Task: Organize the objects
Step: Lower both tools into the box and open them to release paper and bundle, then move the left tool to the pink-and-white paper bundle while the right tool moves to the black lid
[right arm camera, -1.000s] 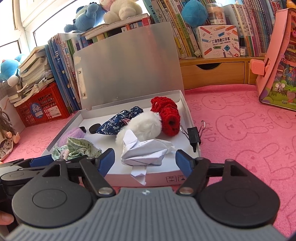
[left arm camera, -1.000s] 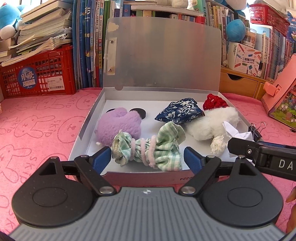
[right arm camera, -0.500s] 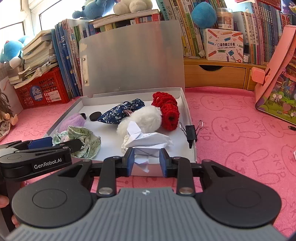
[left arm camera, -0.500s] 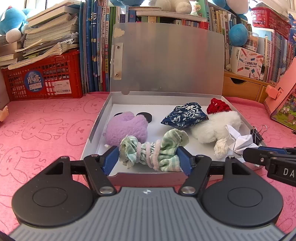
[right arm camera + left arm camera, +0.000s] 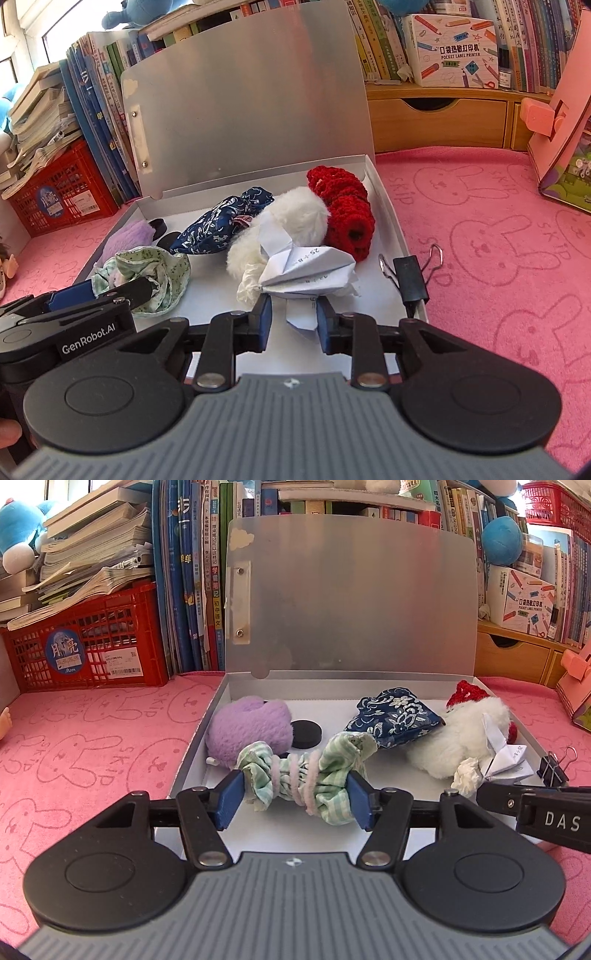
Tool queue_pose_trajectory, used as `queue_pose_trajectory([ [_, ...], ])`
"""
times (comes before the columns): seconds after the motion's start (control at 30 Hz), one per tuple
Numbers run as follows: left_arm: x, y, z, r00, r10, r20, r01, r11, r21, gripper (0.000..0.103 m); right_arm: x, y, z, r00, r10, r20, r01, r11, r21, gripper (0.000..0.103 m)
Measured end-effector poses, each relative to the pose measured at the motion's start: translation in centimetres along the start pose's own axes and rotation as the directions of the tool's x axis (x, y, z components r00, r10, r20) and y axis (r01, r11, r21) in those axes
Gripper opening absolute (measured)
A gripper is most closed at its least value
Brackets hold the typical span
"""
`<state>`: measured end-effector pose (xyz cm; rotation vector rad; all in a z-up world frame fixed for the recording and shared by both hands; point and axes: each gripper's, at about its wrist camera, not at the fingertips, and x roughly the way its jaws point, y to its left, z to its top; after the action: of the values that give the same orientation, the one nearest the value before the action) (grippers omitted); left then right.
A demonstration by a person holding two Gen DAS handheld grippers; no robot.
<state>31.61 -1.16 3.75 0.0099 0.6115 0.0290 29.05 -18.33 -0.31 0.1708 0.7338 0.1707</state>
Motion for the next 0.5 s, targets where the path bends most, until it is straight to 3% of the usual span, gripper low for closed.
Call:
queue_pose_trajectory([
  [0.13,-0.5,0.1,-0.1,1.000,-0.012,-0.002,0.012,1.000,-0.003,0.067,-1.0,0.2,-0.5,1.000,0.008,0.017,-0.008,1.000,-0.015,0.039],
  [0.2,-0.9,0.1,-0.3,1.000,-0.009,-0.004,0.009,1.000,0.005,0.069,-1.7,0.5,-0.6,0.999,0.001,0.032,0.000,0.999,-0.035,0.051],
  [0.5,-5.7,0.5,-0.9,0.998,-0.058,0.036,0.058,0.998,0.004,0.084,-6.5,1.7,-1.9,0.993,0.054,0.103,-0.046,0.995,-0.083,0.067],
])
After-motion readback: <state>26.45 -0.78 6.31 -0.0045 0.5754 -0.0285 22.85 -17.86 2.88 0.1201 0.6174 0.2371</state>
